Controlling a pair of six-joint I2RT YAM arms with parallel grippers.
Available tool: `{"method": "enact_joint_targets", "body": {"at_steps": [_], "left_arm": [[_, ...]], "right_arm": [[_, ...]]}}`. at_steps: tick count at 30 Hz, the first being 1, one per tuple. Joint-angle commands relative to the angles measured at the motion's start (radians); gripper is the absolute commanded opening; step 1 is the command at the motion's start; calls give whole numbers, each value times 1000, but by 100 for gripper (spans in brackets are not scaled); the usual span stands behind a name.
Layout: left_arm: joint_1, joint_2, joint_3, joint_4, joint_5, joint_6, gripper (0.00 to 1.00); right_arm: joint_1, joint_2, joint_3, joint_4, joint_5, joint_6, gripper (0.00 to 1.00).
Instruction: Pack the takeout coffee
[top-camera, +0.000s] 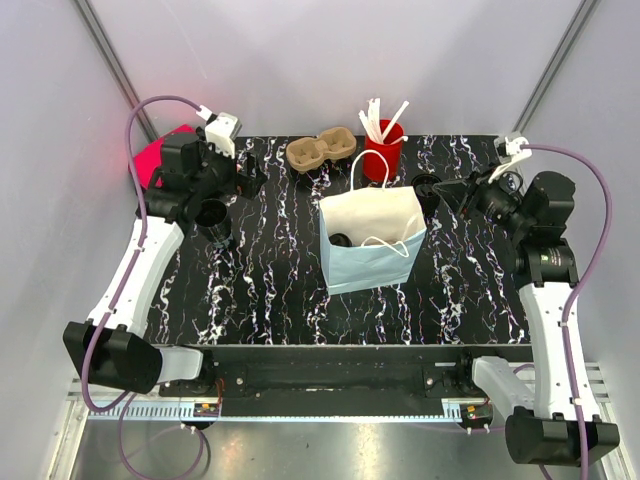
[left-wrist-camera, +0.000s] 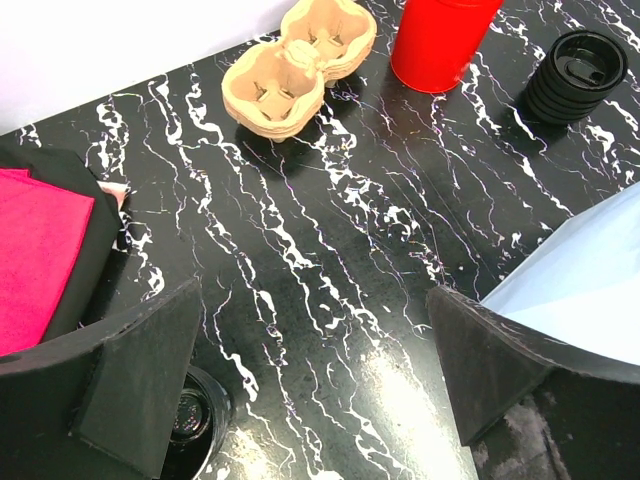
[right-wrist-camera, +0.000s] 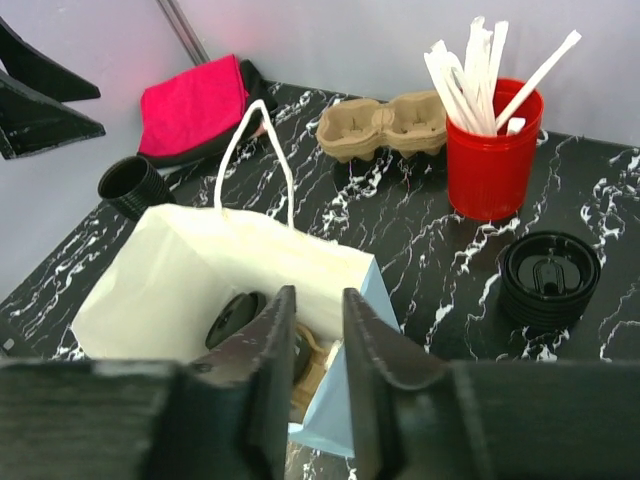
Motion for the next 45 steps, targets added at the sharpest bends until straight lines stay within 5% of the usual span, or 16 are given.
{"method": "enact_joint_targets", "body": {"at_steps": [1, 8, 17, 26, 37, 45], "left_arm": [[8, -16, 31, 37, 28, -2, 99], [11, 10, 80, -8, 33, 12, 99], [11, 12, 99, -115, -19, 60, 99], [17, -146, -116, 75, -19, 89, 99], [17, -278, -179, 149, -171, 29, 99], [17, -249, 14, 84, -265, 78, 99]], "right_arm": [[-7, -24, 47, -60, 19, -51, 35], [-15, -21, 159, -163, 20, -99, 53], [-17, 13, 230, -206, 170, -146, 98], [-17, 79, 282, -171, 438, -162, 100], [-17, 116, 279, -139, 454, -350, 100], [-17, 122, 388, -192, 505, -393, 100]]}}
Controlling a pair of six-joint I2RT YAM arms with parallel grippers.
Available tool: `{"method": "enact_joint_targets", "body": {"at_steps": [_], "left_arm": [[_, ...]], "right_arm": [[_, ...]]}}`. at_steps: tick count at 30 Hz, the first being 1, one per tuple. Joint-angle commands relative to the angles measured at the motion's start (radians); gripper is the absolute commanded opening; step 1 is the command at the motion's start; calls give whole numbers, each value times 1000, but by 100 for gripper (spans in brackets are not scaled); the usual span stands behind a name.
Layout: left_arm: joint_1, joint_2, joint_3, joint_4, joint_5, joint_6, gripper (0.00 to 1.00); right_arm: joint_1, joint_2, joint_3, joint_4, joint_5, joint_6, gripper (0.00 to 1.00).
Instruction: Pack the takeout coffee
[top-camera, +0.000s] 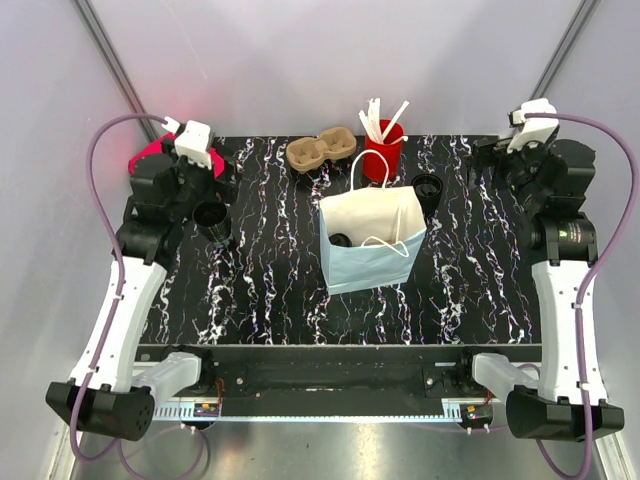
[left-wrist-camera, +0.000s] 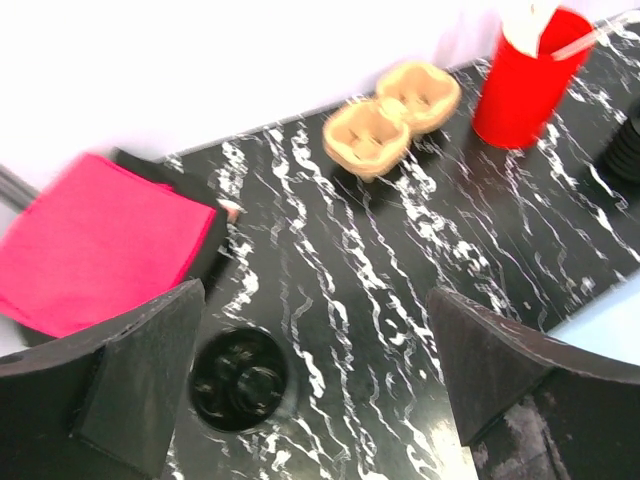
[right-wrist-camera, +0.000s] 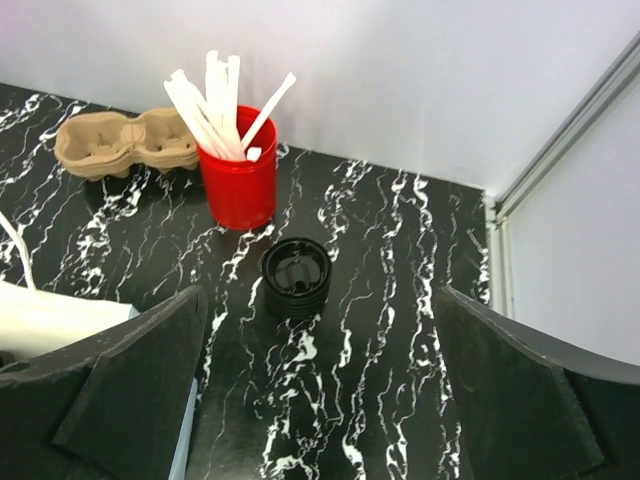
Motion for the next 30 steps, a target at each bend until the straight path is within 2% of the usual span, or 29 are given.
{"method": "enact_joint_targets", "body": {"at_steps": [1, 6, 15, 18, 30], "left_arm": [[6, 2, 190, 18, -113, 50, 99], [6, -2, 336, -35, -150, 51, 99], [5, -31, 485, -152, -155, 22, 99], [5, -61, 495, -170, -219, -16, 99], [45, -156, 413, -184, -183, -71, 99]], "right_arm": [[-3, -5, 127, -3, 75, -44, 100], [-3, 4, 251, -81, 86, 8, 100], [-3, -5, 452, -233, 45, 87, 100], [-3, -18, 492, -266, 42, 87, 100], [-3, -108, 443, -249, 89, 104, 100]]}}
